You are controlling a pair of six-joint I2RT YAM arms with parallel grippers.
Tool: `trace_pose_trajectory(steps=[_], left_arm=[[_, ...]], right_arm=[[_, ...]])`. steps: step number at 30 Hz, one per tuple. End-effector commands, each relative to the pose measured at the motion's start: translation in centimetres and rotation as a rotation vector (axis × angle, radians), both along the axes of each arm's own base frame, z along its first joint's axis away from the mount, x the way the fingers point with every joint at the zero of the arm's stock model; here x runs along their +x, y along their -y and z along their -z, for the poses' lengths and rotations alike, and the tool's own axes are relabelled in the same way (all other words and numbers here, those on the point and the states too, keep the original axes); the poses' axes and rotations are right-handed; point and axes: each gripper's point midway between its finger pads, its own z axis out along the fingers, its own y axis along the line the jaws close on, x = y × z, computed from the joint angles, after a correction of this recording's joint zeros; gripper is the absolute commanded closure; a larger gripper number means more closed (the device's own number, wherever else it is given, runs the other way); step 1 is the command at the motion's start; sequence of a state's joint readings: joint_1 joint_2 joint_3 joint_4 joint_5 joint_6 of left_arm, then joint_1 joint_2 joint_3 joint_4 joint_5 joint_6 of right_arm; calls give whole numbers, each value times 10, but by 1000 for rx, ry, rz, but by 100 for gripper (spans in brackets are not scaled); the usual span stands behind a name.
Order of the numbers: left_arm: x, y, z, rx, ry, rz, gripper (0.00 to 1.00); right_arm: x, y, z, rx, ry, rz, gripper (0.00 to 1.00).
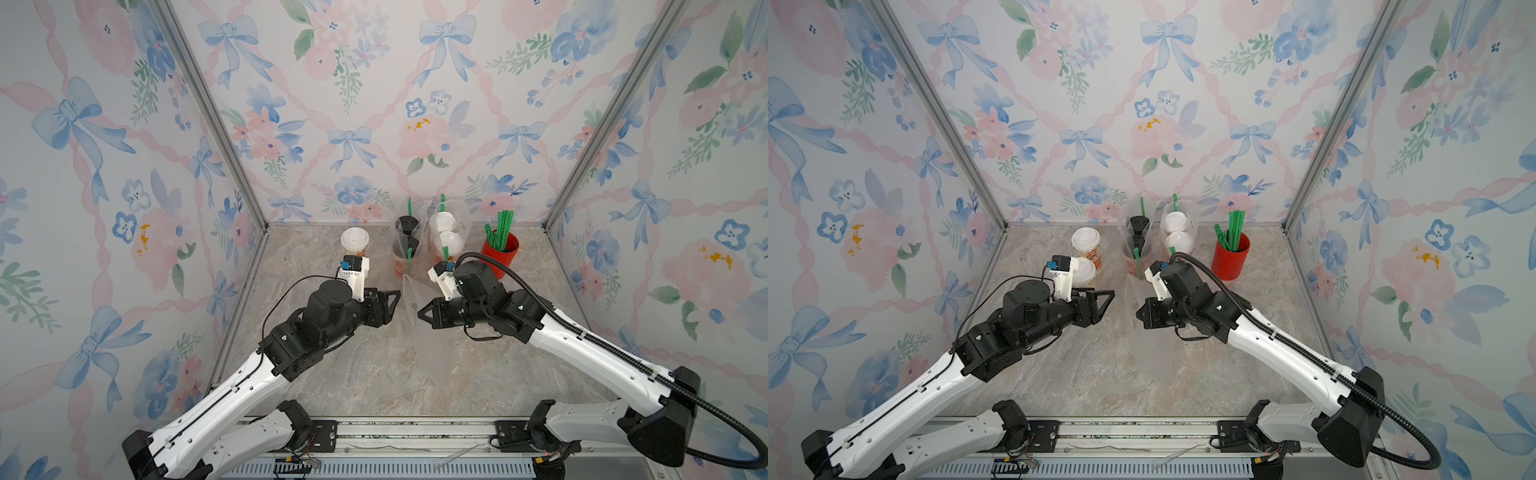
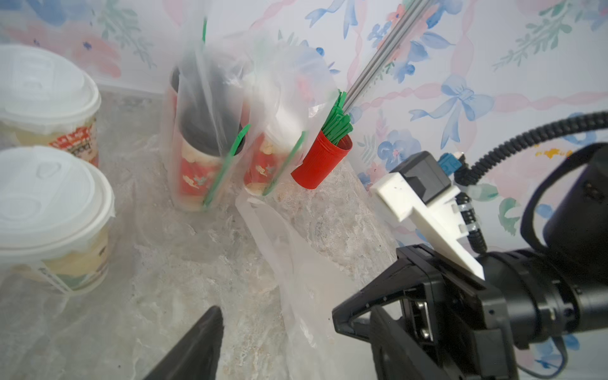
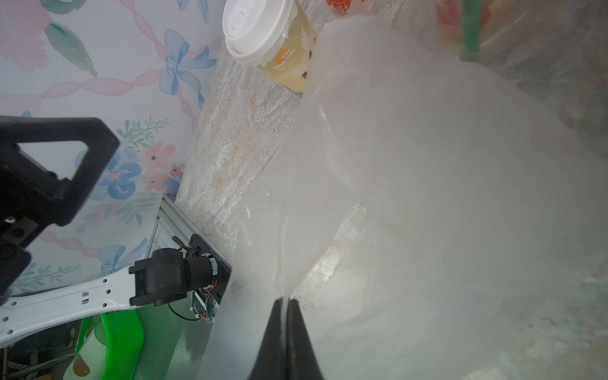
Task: Pack milk tea into plastic carrier bags
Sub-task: Adjust the plastic carrier bag at the center of the board.
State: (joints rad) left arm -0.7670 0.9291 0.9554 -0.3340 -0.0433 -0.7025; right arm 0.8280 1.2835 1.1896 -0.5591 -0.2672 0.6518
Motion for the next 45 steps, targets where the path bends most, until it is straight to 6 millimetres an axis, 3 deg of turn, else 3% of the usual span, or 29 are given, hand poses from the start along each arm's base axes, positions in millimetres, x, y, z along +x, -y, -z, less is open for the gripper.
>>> trace_pose_trajectory(steps=[1,7,17,25,28,31,35,40,45], left_arm=[[0,6,37,-25,-180,-27,22],[3,27,65,27,-269,69,21],[0,46,102,65,-374,177,46],[-6,78,119,2,-426,333,45],[-7,81,122,4,-426,356,59],[-3,76,120,8,-410,340,79],[3,64,102,-1,-337,298,95],[9,40,78,29,-255,208,100],[8,17,60,90,-199,135,100]], right_arm=[[-4,-10,1,28,-11,-13,100],[-9,-8,5,16,-18,-14,100],[-10,6,0,5,6,30,100],[-11,10,-5,-1,18,35,100],[-10,16,-7,-18,28,56,100],[-7,31,-10,-58,48,112,100],[-5,55,-19,-111,79,191,100],[-10,81,-33,-136,105,248,100],[-17,107,-29,-210,103,294,100]])
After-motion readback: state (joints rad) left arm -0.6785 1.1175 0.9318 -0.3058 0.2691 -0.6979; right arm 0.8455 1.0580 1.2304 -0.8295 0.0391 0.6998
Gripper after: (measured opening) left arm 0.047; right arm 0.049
